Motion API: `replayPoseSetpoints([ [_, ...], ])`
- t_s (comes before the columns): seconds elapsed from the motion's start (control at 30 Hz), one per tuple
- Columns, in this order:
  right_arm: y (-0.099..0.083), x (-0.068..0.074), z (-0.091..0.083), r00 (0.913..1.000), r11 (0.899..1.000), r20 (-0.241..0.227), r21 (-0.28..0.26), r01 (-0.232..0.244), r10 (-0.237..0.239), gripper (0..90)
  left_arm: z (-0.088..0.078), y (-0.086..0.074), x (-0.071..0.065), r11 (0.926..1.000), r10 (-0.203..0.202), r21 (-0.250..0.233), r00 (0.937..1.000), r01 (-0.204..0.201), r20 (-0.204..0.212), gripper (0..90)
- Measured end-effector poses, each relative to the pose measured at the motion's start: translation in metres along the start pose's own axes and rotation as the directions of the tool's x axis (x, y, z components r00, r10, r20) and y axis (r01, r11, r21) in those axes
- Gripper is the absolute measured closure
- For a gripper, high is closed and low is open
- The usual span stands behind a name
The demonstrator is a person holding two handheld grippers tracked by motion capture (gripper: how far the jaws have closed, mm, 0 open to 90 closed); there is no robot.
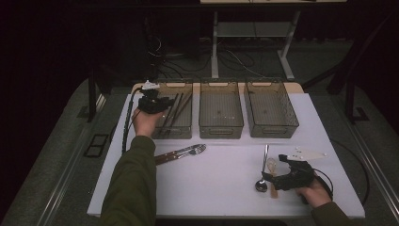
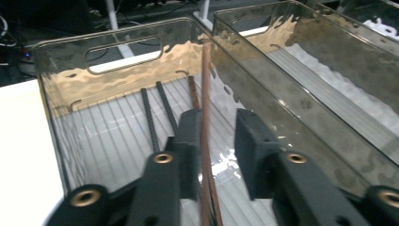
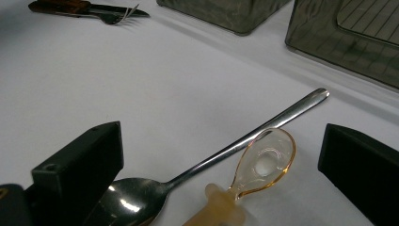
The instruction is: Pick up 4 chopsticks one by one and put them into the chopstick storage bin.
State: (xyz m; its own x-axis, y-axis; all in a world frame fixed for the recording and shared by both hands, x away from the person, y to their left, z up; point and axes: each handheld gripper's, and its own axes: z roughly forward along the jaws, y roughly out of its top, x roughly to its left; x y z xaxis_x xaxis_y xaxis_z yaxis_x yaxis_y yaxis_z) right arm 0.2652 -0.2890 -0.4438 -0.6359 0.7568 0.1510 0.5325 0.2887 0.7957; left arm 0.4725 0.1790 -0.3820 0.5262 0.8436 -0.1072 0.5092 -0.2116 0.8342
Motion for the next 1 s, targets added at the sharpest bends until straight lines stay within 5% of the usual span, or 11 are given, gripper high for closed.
replayPoseSetpoints([
  [0.27, 0.000, 0.000, 0.001, 1.0000, 1.000, 0.000, 0.004, -0.001, 0.001, 0.2, -0.007, -0.003, 0.001, 1.0000, 0.002, -0.003, 0.9996, -0.002, 0.027, 52.8],
  [0.6, 0.000, 0.001, 0.001, 1.0000, 1.000, 0.006, 0.011, -0.001, 0.001, 0.2, -0.025, -0.006, -0.009, 0.9982, 0.059, -0.014, 0.9955, -0.059, 0.074, 44.7],
  [1.0, 0.000, 0.001, 0.001, 1.0000, 1.000, 0.010, 0.012, -0.001, 0.001, 0.2, -0.046, -0.013, -0.037, 0.9930, 0.118, -0.028, 0.9785, -0.114, 0.169, 36.6],
])
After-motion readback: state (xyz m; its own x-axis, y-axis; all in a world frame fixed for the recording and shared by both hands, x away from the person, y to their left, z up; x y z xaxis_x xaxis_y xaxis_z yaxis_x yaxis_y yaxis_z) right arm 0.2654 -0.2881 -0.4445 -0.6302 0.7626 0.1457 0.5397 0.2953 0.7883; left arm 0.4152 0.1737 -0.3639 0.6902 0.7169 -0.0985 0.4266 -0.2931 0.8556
